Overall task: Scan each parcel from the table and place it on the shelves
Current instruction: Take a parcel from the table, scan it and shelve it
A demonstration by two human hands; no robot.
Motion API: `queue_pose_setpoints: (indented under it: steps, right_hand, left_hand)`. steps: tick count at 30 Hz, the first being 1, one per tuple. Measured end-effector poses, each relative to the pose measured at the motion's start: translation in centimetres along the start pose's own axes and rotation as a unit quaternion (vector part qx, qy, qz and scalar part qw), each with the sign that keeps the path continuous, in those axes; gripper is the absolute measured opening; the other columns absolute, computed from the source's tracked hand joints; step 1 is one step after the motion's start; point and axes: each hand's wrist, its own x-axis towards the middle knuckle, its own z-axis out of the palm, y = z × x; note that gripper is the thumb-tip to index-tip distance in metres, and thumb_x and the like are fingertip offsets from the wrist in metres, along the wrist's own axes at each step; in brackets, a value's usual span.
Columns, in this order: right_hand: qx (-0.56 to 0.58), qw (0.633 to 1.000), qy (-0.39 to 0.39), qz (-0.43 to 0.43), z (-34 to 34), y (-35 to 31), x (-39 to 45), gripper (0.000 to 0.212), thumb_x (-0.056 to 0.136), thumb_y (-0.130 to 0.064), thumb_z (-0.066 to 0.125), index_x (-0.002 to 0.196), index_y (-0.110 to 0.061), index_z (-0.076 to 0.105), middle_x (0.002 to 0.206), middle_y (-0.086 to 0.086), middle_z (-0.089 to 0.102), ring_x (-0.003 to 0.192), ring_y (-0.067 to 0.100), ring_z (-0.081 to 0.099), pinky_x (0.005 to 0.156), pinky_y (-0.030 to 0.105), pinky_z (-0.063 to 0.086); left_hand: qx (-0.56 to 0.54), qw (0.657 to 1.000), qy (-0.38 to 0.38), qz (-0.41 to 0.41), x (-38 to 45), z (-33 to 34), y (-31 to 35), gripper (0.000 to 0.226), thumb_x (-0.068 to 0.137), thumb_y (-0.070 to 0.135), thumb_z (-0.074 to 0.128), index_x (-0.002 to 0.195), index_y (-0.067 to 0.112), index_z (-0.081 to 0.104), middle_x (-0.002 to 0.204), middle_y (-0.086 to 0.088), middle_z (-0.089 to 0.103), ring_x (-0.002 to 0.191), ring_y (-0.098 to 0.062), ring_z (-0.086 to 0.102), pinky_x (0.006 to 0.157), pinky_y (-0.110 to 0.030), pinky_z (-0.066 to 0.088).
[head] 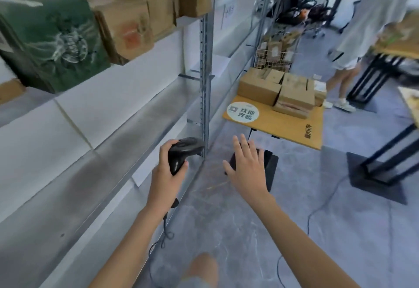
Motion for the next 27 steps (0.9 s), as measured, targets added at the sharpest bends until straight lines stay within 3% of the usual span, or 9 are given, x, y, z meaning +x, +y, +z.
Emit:
queue_pose_setpoints:
  steps: [4,9,11,14,18,24,27]
  right_hand:
    - [0.015,0.998,0.005,0.067,0.4,3.7,2.5,0.074,0.105,-0.048,0.042,0.162,-0.019,0.005,0.170,0.003,0.003,0.157,0.028,0.002,0.126,0.049,0.004]
    - [0.026,0.994,0.011,0.109,1.6,5.9,8.4,0.075,0.104,-0.048,0.043,0.162,-0.019,0.007,0.170,0.002,0.005,0.157,0.028,0.003,0.126,0.050,0.004]
    - [0.018,0.992,-0.001,0.127,1.7,6.6,10.9,0.075,0.104,-0.049,0.042,0.162,-0.019,0.006,0.170,0.002,0.004,0.157,0.028,0.002,0.126,0.050,0.005]
    - [0.017,0.988,-0.018,0.153,1.5,8.2,14.1,0.075,0.105,-0.048,0.042,0.162,-0.020,0.004,0.170,0.002,0.001,0.157,0.028,0.001,0.126,0.050,0.004]
    - [0.021,0.982,-0.019,0.189,1.6,11.2,17.2,0.074,0.105,-0.048,0.041,0.162,-0.023,0.001,0.171,0.001,-0.002,0.157,0.028,-0.002,0.126,0.048,-0.001]
    - [0.026,0.972,-0.012,0.233,2.5,15.4,20.4,0.075,0.104,-0.051,0.042,0.162,-0.023,0.004,0.171,0.001,0.001,0.157,0.027,-0.001,0.125,0.047,-0.001]
    - [0.026,0.971,-0.021,0.238,3.1,17.9,22.9,0.076,0.104,-0.051,0.041,0.162,-0.024,0.002,0.170,0.001,-0.002,0.157,0.028,-0.001,0.125,0.050,-0.001]
  left_hand:
    - [-0.010,0.999,-0.049,0.020,4.0,4.8,0.7,0.060,0.095,0.019,0.068,0.123,0.063,0.037,0.111,0.011,0.067,0.078,-0.008,0.067,0.067,-0.012,0.049]
    - [-0.037,0.994,-0.098,0.035,9.3,10.5,0.6,0.064,0.095,0.016,0.069,0.125,0.063,0.037,0.123,0.027,0.058,0.100,-0.019,0.068,0.083,-0.033,0.058]
    - [-0.045,0.992,-0.110,0.032,11.6,12.3,0.4,0.065,0.095,0.014,0.069,0.125,0.063,0.038,0.124,0.027,0.058,0.104,-0.021,0.068,0.089,-0.036,0.058]
    - [-0.062,0.991,-0.117,0.019,15.1,14.8,0.3,0.068,0.095,0.013,0.069,0.121,0.068,0.037,0.123,0.029,0.059,0.099,-0.027,0.069,0.089,-0.037,0.059]
    - [-0.063,0.990,-0.129,0.019,19.4,18.1,0.8,0.070,0.095,0.016,0.069,0.118,0.072,0.034,0.130,0.002,0.062,0.101,-0.035,0.069,0.089,-0.046,0.059]
    - [-0.064,0.984,-0.163,0.039,23.3,22.6,1.3,0.070,0.095,0.017,0.070,0.122,0.071,0.034,0.129,0.015,0.057,0.102,-0.034,0.069,0.090,-0.047,0.059]
    - [-0.055,0.983,-0.172,0.028,25.6,25.3,1.0,0.065,0.095,0.020,0.069,0.126,0.066,0.035,0.135,0.003,0.058,0.105,-0.037,0.068,0.091,-0.051,0.058]
